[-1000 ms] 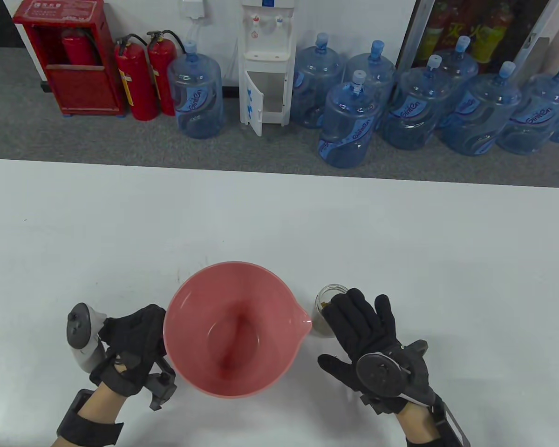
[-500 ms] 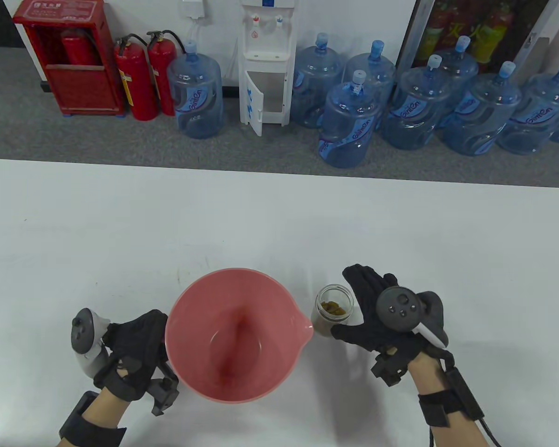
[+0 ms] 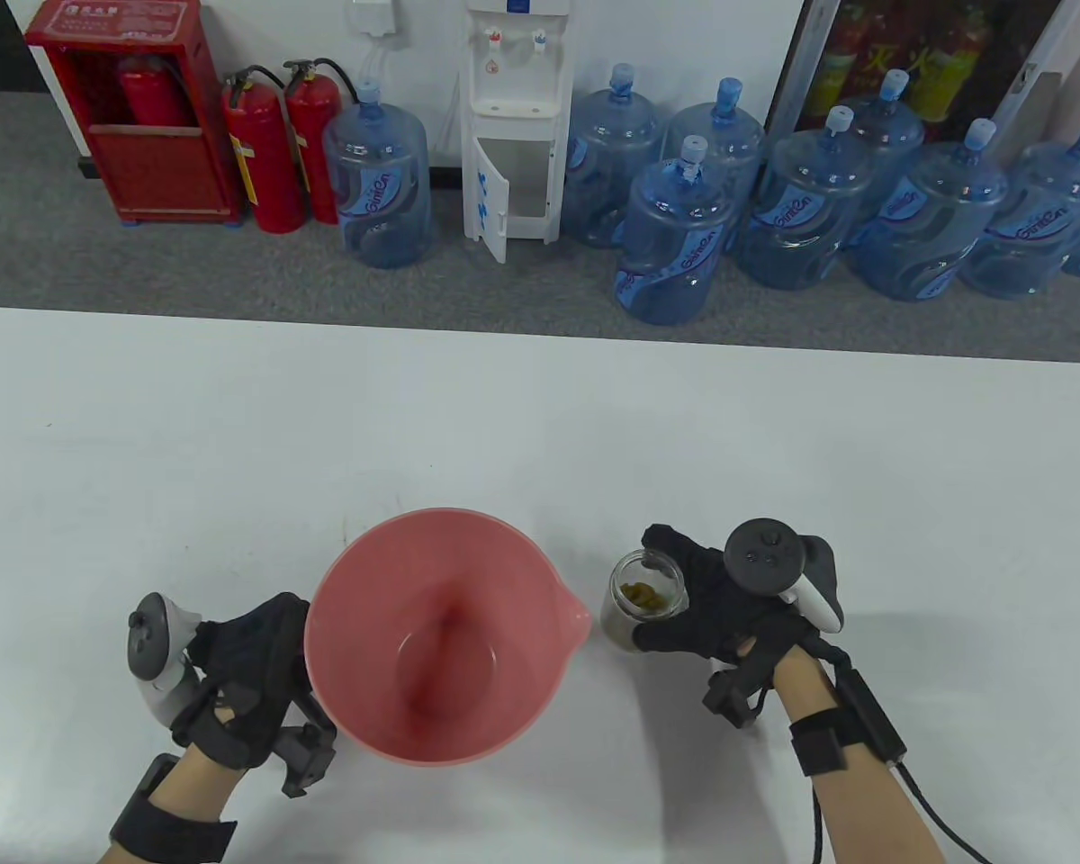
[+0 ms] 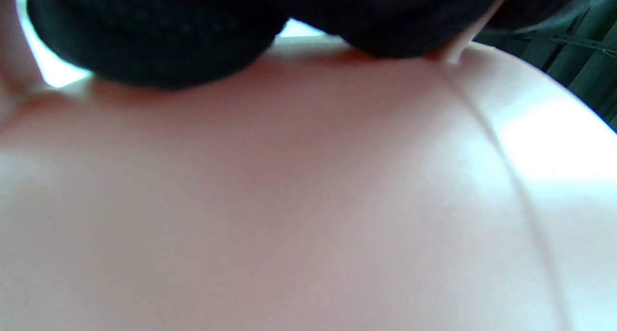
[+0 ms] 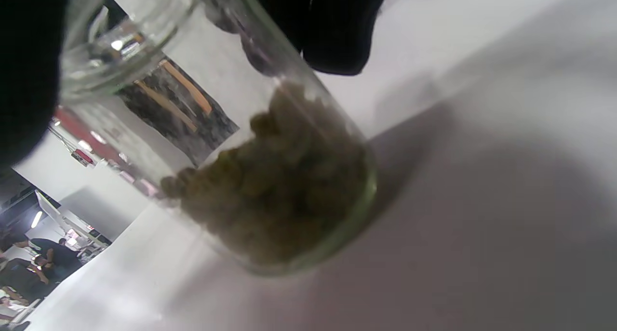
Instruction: Hold salad bowl and receive raisins poured from storage jar
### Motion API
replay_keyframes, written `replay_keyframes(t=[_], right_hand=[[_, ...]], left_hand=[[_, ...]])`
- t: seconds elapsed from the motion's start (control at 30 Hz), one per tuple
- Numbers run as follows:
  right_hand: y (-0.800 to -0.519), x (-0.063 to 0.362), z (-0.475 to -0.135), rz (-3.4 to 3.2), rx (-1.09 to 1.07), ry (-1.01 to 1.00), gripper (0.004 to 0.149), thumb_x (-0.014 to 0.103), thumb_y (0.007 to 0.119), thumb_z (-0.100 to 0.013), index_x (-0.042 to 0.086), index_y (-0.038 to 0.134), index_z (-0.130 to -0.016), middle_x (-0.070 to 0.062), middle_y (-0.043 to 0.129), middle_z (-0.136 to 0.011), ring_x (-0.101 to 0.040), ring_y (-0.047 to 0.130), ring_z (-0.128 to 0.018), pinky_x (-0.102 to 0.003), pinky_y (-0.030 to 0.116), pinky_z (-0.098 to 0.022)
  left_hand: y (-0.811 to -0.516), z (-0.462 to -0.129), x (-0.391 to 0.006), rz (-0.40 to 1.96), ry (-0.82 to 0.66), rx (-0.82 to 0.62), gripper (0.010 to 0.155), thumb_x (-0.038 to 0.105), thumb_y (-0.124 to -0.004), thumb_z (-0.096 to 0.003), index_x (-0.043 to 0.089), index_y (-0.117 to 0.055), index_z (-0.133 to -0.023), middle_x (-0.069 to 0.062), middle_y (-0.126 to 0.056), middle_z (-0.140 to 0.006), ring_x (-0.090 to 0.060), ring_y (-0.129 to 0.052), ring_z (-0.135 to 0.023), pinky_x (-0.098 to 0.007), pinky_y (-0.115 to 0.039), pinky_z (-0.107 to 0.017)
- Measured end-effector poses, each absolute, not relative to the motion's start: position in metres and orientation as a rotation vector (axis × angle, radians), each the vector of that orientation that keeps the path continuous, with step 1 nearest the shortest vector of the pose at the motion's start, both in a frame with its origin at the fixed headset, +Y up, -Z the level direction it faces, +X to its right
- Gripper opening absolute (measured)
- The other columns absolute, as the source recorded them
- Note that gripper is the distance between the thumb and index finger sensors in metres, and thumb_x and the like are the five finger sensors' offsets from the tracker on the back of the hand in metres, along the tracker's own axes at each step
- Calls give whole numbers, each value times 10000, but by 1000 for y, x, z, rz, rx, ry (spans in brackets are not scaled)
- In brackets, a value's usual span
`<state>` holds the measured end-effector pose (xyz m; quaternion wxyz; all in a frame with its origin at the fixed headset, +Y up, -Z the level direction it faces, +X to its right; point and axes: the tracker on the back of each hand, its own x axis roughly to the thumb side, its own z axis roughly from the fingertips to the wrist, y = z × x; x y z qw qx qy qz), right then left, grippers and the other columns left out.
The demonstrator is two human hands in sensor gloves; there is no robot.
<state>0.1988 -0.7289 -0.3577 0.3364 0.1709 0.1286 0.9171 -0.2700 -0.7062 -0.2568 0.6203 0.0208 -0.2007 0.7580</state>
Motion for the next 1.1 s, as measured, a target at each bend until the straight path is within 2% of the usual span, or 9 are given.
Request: replay_keyframes(t=[0.07, 0.2, 0.43, 0.57, 0.73, 0.83, 0.93, 1.0, 1.1], right_hand=[[-733, 199, -358, 2410, 441, 330, 1080, 704, 967, -137, 397, 413, -1012, 58, 593, -1064, -236, 690, -1006, -585, 347, -786], [-731, 198, -356, 2428, 450, 309, 1056, 711, 961, -155, 380, 434, -1007, 17, 552, -1092, -252, 621, -1051, -606, 291, -776], [-709, 208, -345, 2409, 457, 114, 1056, 730, 971, -138, 359, 474, -993, 50, 680, -1016, -186, 729, -1007, -583, 321, -796], [-670, 222, -330, 2312, 432, -149, 1041, 799, 929, -132, 393, 508, -992, 44, 710, -980, -217, 797, -952, -575, 419, -804], [-617, 229, -309, 2214, 478, -338, 1046, 838, 879, -131, 361, 522, -991, 39, 739, -984, -213, 852, -934, -541, 540, -797], [-590, 222, -298, 2227, 537, -402, 1053, 841, 856, -146, 336, 479, -989, -8, 676, -1012, -241, 813, -971, -525, 571, -792], [-563, 204, -283, 2281, 624, -495, 1036, 772, 925, -171, 377, 438, -996, 28, 678, -1012, -233, 867, -925, -519, 615, -776], [-543, 182, -271, 2443, 732, -649, 1034, 786, 923, -161, 400, 453, -997, 48, 699, -1001, -204, 902, -889, -511, 663, -749], [-529, 151, -258, 2573, 851, -761, 1033, 770, 944, -159, 426, 454, -1001, 50, 687, -1006, -215, 868, -884, -509, 651, -736]], left_hand=[[-706, -257, -270, 1745, -461, 45, 470, 532, -650, -417, 163, -916, -301, -12, -888, -129, -281, -966, -170, -520, -811, -370], [-706, -256, -268, 1749, -458, 35, 469, 532, -651, -417, 162, -915, -301, -12, -888, -129, -281, -966, -169, -520, -811, -370], [-712, -256, -263, 1761, -460, 18, 471, 533, -648, -418, 163, -915, -302, -11, -887, -129, -280, -966, -170, -519, -812, -370], [-711, -255, -260, 1755, -468, 13, 471, 533, -648, -418, 163, -915, -302, -11, -887, -129, -279, -966, -169, -519, -812, -370], [-712, -253, -257, 1749, -466, 14, 471, 533, -647, -418, 163, -915, -302, -11, -887, -129, -279, -966, -170, -519, -812, -370], [-713, -253, -254, 1746, -463, 15, 470, 533, -647, -417, 163, -914, -303, -11, -887, -130, -280, -966, -172, -520, -811, -371], [-716, -252, -252, 1738, -456, 16, 471, 533, -646, -418, 163, -914, -304, -11, -887, -131, -280, -966, -172, -519, -811, -372], [-718, -252, -250, 1730, -452, 11, 471, 532, -646, -418, 162, -914, -304, -11, -887, -131, -280, -966, -172, -520, -810, -371], [-719, -251, -248, 1714, -446, 10, 471, 532, -645, -418, 163, -914, -304, -11, -887, -131, -280, -965, -171, -520, -810, -371]])
